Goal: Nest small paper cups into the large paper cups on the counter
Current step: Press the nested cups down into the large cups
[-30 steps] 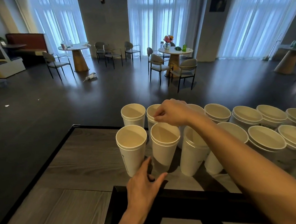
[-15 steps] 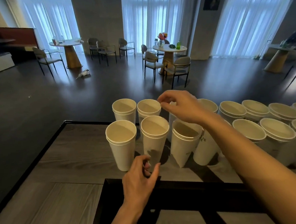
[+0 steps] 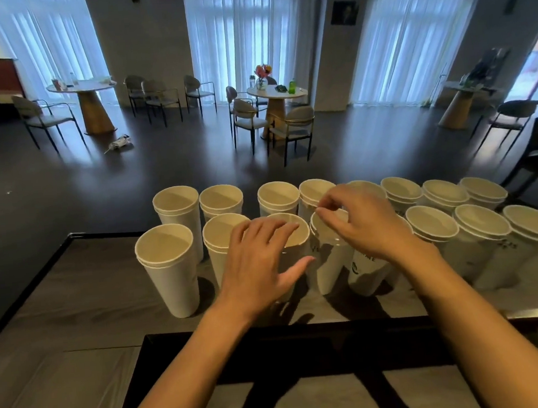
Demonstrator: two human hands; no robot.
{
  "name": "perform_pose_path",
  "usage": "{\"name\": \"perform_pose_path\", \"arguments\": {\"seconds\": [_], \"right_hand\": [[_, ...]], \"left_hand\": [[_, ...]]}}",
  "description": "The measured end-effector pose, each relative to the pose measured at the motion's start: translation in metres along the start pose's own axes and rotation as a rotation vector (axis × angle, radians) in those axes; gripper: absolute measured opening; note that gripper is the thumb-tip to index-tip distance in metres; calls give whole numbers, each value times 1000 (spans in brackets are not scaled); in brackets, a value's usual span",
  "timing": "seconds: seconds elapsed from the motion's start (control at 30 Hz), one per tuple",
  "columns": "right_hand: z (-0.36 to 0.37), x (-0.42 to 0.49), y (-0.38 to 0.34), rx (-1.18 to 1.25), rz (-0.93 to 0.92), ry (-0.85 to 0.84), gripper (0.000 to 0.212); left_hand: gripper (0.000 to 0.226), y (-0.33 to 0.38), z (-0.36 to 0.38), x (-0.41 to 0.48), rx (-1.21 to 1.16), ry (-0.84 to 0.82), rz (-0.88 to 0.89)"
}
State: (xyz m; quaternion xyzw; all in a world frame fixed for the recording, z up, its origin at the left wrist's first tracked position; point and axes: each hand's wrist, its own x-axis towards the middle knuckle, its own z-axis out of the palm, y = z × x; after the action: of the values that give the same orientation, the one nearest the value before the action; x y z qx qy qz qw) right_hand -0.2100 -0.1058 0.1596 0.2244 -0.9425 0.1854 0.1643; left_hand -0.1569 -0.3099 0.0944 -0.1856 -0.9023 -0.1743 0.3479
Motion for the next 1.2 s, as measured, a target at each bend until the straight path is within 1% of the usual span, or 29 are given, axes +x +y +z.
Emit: {"name": "perform_pose_path", "arguments": {"seconds": [0.07,0.17,0.27,0.33,0.43,0.6,0.67,0.73,0.8,0.83,0.9,0.97,1.1,1.2], "right_hand": [[1,-10,5,-72,-22,-27,25],[6,-22,10,-170,-68,-152,32],[15,-28,12,-268,-118,-217,27],[18,-30,15,-305,-146,-207,21],[18,-31,20,-311,-163,-187,22],[22,-32,16,-285,-169,-183,24],[22,-35,14,-264,-176,-160,26],[17,-39,15,-211,-167,-123,34],[8,-46,20,-149,-150,-52,40],[3,-49,25,-123,-135,1,40],[-7,-56,39,-93,-92,107,33],[-16,-62,55,-90,-28,158,26],[-23,-68,74,-153,12,81,26],[-24,-67,80,-243,0,-85,30]], "left_hand": [[51,1,0,9,74,-135,-12],[31,4,2,13,42,-240,-3],[24,3,1,13,27,-248,-32],[22,5,-1,15,42,-245,-47],[18,6,-3,15,59,-238,-43],[21,11,-6,13,66,-251,-53],[30,14,-7,12,53,-234,-68],[39,19,-7,12,33,-200,-65],[43,27,-6,16,2,-156,-42],[43,33,-5,20,-15,-141,-28],[45,45,-3,29,-37,-143,9],[46,59,3,39,-53,-183,59],[50,78,20,55,21,-349,96],[42,83,31,55,63,-453,74]]}}
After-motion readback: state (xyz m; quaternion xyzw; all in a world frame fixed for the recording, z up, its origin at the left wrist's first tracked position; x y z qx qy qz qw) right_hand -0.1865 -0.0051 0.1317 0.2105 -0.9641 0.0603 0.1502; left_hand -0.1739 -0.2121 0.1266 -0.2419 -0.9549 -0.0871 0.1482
